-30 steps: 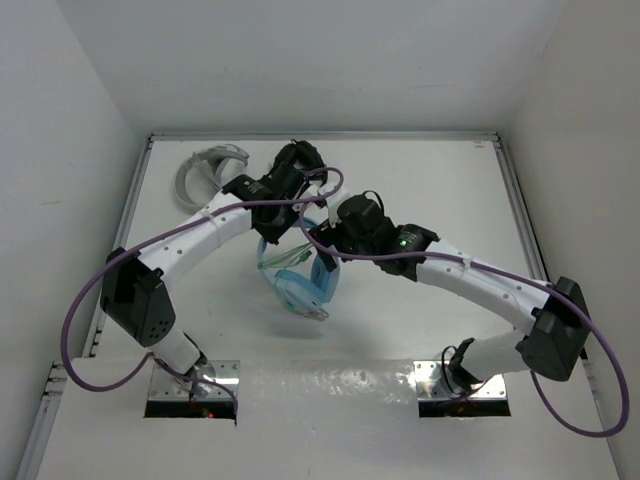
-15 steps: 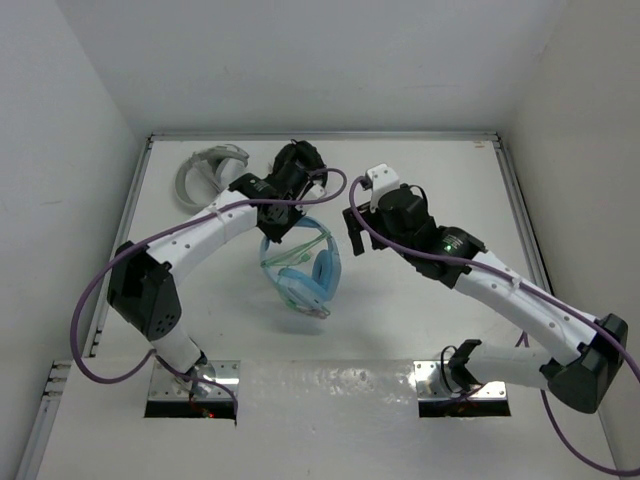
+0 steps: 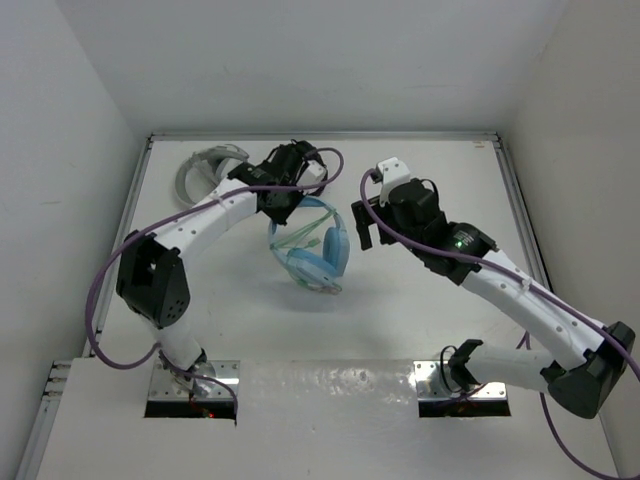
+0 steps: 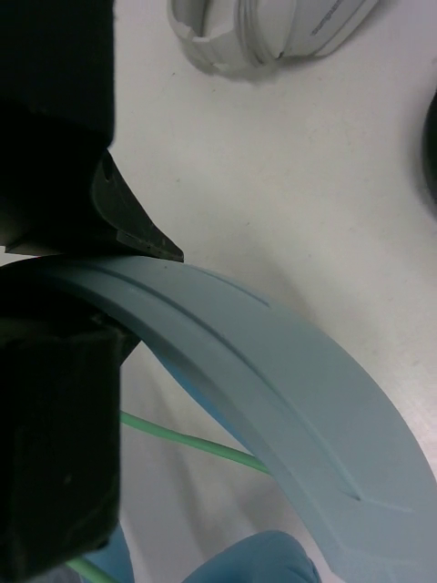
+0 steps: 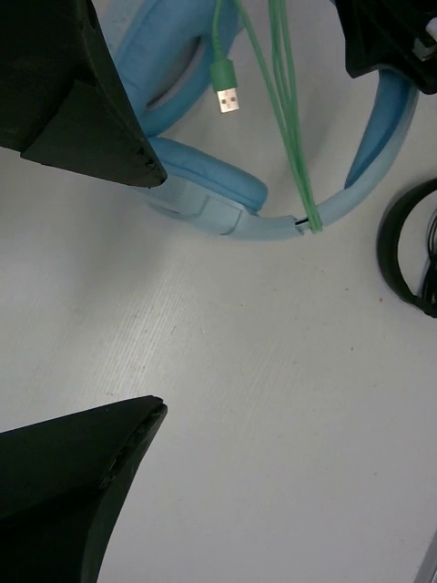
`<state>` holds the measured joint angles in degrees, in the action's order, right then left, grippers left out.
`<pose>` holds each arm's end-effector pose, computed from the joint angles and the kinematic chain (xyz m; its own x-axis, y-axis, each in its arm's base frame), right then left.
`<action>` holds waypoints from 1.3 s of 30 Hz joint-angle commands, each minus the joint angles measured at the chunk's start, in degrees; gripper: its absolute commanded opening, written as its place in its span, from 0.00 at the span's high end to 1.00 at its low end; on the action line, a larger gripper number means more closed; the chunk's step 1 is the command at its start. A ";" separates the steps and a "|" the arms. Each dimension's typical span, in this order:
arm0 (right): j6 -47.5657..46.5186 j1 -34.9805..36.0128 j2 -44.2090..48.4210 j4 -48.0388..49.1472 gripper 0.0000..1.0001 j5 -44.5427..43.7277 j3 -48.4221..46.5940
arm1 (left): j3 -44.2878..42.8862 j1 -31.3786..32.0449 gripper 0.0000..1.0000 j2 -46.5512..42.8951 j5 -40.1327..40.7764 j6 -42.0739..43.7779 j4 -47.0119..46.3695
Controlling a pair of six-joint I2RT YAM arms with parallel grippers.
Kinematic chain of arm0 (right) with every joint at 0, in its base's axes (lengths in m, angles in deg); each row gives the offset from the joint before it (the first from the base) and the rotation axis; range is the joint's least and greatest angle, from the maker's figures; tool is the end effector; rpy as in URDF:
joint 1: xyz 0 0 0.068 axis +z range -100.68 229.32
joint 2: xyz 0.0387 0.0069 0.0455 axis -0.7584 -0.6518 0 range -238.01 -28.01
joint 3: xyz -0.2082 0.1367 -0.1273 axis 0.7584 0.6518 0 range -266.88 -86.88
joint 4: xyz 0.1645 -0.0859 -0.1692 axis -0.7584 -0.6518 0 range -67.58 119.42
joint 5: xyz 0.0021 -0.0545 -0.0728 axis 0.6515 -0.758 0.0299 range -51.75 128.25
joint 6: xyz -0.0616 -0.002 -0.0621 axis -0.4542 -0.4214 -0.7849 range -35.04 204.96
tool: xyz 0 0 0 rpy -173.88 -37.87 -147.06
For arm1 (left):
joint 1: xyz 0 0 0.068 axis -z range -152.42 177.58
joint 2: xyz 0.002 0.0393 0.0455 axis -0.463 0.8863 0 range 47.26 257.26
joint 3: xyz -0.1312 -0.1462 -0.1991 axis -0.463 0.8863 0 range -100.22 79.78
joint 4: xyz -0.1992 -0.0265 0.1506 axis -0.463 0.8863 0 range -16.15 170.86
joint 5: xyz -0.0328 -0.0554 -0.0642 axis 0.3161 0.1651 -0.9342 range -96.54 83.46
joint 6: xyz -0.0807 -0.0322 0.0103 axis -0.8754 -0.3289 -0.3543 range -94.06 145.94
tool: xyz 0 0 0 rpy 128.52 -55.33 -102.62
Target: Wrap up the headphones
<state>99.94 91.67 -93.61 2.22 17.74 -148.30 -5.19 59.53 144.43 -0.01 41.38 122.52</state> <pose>0.2187 0.1624 0.3269 -0.4776 -0.1078 -0.8719 -0.2965 0.9540 0.0445 0.3175 -0.1877 0.2597 -0.5869 0.6779 -0.4428 0.6589 0.7177 0.2254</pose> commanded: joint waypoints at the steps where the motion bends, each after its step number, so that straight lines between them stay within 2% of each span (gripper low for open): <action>1: -0.31 -2.79 0.48 -2.15 0.05 2.05 -5.10 | -6.95 -1.62 1.00 1.88 -3.80 -2.87 -4.19; 5: -0.13 -4.47 -1.10 -4.70 0.05 3.29 -8.52 | -9.34 -3.11 1.00 3.91 -6.25 -2.70 -3.93; 8: -0.74 -4.55 -1.19 -4.18 0.05 2.85 -8.27 | -8.03 -6.80 1.00 4.35 -8.98 -0.42 -4.28; 12: -2.59 -4.55 -1.63 -2.51 0.05 4.07 -7.74 | -0.75 -11.72 1.00 1.02 -9.24 5.11 -7.17; 15: -3.03 -4.55 -2.25 -1.54 0.05 7.48 -8.18 | 2.43 -13.57 1.00 -0.84 -10.92 3.73 -8.06; 19: -4.08 -4.55 -3.30 0.21 0.05 12.41 -8.27 | 4.89 -20.14 1.00 -1.01 -14.42 1.96 -4.98; 20: -4.08 -4.55 -3.48 0.48 0.05 12.77 -8.09 | 8.73 -21.04 1.00 -2.14 -16.17 2.57 -5.59; 24: -3.30 -4.55 -3.65 2.85 0.05 14.18 -5.55 | 20.15 -22.80 1.00 -11.27 -15.05 7.30 -12.26; 28: -2.42 -4.55 -3.92 6.01 0.05 16.12 -2.22 | 27.74 -25.17 1.00 -16.47 -20.82 11.62 -14.30; 32: -0.75 -4.55 -4.00 7.60 0.05 16.38 -1.15 | 32.06 -24.48 1.00 -22.71 -27.17 14.53 -17.72; 39: -0.92 -4.55 -4.36 4.61 0.05 13.66 -1.76 | 33.02 -14.65 1.00 -19.12 -28.14 15.49 -16.85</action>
<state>98.48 87.21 -98.18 5.54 32.60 -149.40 27.42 40.93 124.75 -22.13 55.93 108.05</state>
